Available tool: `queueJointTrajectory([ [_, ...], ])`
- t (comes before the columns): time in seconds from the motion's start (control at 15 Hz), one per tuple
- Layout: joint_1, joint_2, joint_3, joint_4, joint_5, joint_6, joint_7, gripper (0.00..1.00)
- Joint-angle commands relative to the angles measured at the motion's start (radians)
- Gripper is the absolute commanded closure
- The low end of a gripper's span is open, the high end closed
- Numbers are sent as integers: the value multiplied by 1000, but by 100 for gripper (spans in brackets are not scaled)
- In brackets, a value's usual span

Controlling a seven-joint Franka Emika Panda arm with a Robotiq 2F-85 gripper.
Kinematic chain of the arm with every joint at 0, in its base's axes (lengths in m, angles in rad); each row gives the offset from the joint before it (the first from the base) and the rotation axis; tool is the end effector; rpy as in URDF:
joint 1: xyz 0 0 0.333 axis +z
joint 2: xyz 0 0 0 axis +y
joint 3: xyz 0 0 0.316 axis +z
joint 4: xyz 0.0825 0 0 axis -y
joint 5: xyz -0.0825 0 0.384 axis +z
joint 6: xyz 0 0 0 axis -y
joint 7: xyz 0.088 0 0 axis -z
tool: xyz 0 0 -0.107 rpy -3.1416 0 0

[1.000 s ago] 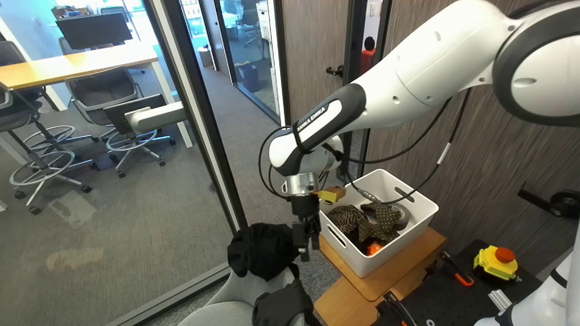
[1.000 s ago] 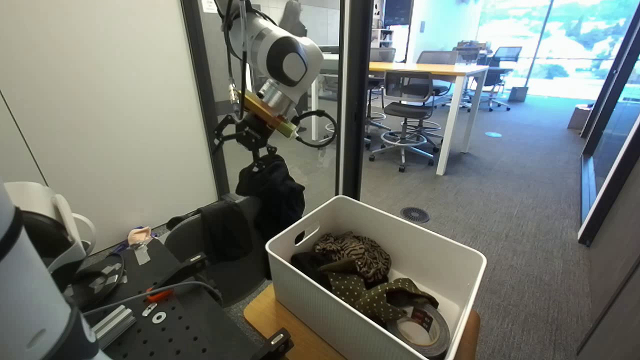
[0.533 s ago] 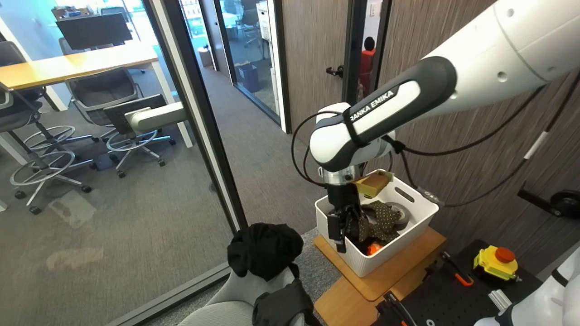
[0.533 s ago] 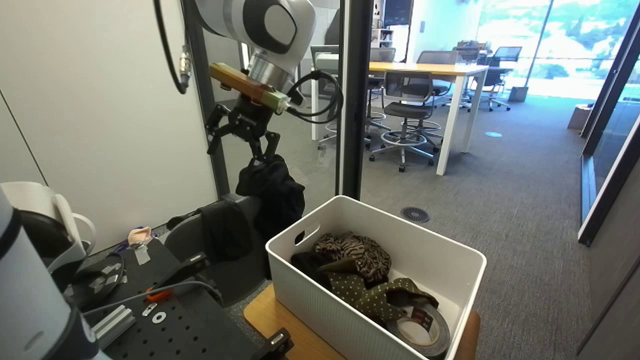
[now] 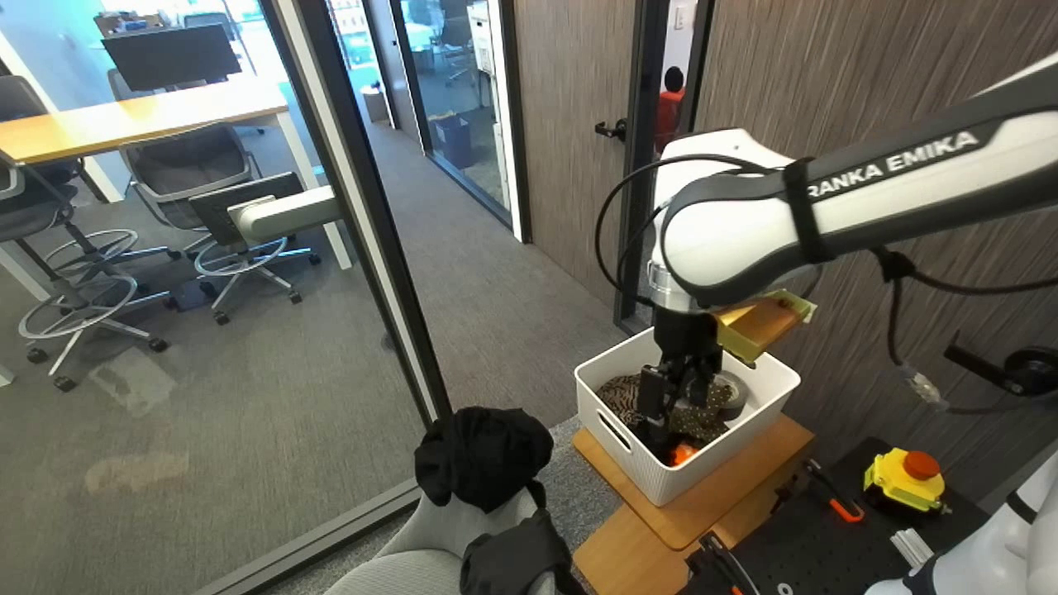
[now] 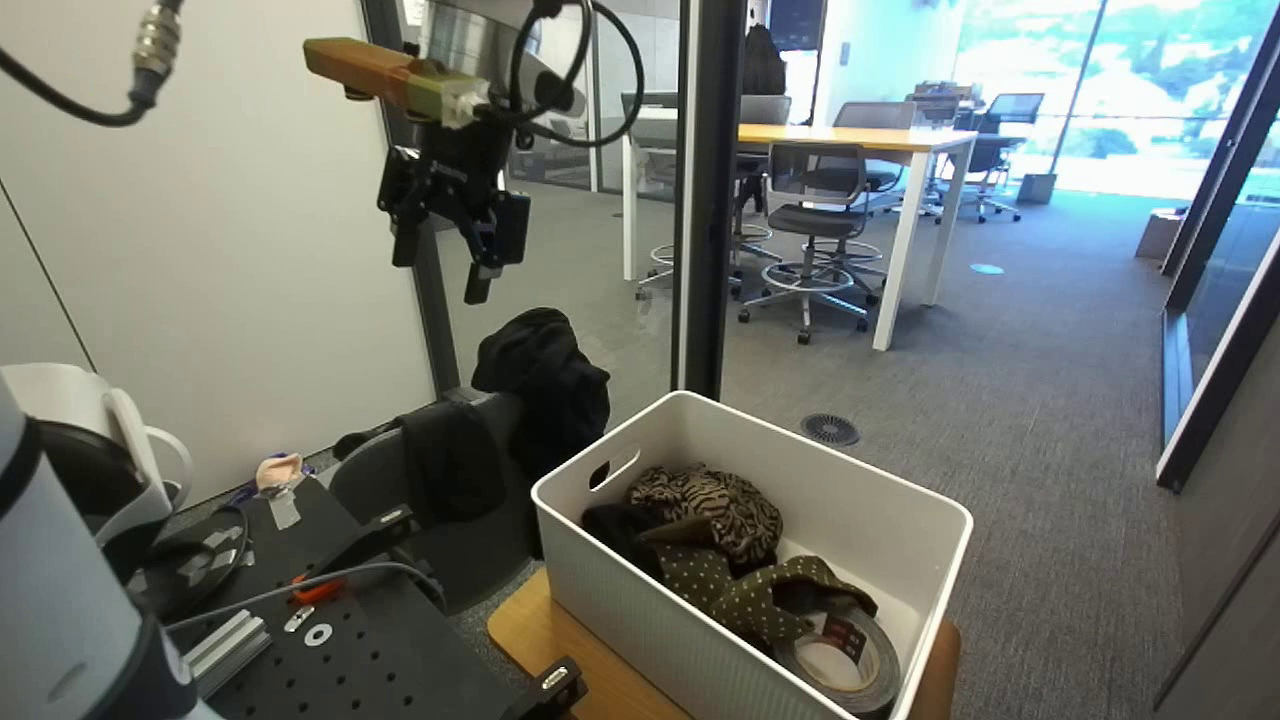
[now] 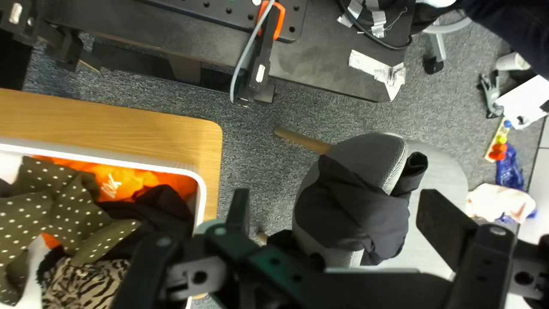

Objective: Remove the shirt from the basket and put it on the chair.

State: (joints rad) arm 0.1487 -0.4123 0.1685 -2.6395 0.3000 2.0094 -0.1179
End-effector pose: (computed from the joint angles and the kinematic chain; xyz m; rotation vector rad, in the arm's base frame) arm 0.3454 0.1286 0.3620 -2.9293 -0.3767 0.3450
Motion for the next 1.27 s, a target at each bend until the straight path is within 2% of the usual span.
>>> queueJointTrajectory([
  [0.0,-6,-252,0,-83,-59,-41,167,0],
  [0.13,-22,-361,10,-91,-113,-109,259,0],
  [0.33,-40,-529,3,-78,-167,-285,348,0],
  [0.6,-77,-760,-32,-42,-217,-585,357,0],
  [0.73,-104,-834,-56,-8,-247,-709,336,0],
  [0.93,-144,-908,-82,29,-281,-796,326,0],
  [1.0,-134,-870,-60,2,-251,-757,322,0],
  [1.2,-154,-917,-71,12,-259,-783,321,0],
])
